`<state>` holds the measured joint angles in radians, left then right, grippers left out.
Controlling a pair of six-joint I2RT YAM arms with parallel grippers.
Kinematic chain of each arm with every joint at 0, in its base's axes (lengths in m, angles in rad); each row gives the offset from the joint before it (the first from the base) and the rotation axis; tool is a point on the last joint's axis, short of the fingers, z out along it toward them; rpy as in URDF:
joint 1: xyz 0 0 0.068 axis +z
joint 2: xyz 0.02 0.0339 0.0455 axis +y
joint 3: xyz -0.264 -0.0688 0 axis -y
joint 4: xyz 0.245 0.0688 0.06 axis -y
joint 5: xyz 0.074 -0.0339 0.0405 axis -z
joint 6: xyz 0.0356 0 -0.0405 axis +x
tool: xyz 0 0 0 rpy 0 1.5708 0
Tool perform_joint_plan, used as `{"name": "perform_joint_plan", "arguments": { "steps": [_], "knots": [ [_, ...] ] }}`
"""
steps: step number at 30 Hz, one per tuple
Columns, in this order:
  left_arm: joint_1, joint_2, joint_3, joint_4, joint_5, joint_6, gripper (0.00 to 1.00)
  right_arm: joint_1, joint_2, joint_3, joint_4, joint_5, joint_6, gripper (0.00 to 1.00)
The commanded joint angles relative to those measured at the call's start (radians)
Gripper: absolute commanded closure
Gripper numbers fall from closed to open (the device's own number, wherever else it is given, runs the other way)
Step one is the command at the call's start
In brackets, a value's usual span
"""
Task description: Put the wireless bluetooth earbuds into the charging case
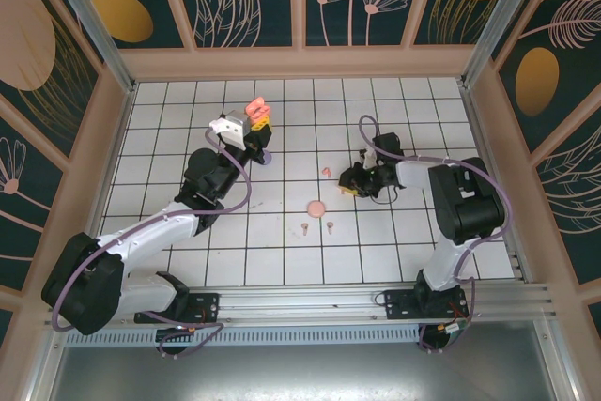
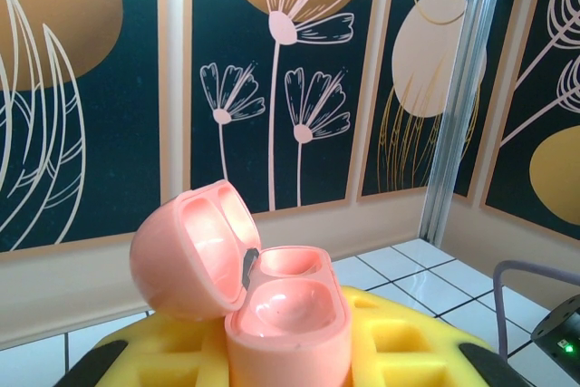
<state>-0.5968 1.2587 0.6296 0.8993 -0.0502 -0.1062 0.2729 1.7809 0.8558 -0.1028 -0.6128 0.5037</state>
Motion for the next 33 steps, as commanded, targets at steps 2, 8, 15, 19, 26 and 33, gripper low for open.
{"name": "perform_joint_plan", "arguments": {
  "steps": [2, 8, 15, 19, 26, 33],
  "knots": [
    [-0.008, -0.025, -0.001, 0.01, 0.013, 0.011, 1.0, -0.039, 0.018, -0.033, -0.115, 0.154, -0.028, 0.64],
    [-0.007, -0.023, 0.004, 0.009, 0.016, 0.013, 1.0, -0.073, -0.011, -0.058, -0.119, 0.185, -0.033, 0.53],
    [-0.008, -0.016, 0.009, 0.009, 0.019, 0.011, 1.0, -0.08, -0.087, -0.063, -0.129, 0.193, -0.059, 0.53],
    [-0.007, -0.014, 0.008, 0.01, 0.019, 0.01, 1.0, -0.012, -0.153, -0.041, -0.153, 0.227, -0.095, 0.45],
    [-0.008, 0.001, 0.01, 0.016, 0.026, 0.002, 1.0, 0.103, -0.144, 0.052, -0.233, 0.413, -0.094, 0.42],
    [-0.008, -0.003, 0.008, 0.016, 0.024, 0.003, 1.0, 0.159, -0.087, 0.126, -0.271, 0.498, -0.09, 0.42]
  ]
}}
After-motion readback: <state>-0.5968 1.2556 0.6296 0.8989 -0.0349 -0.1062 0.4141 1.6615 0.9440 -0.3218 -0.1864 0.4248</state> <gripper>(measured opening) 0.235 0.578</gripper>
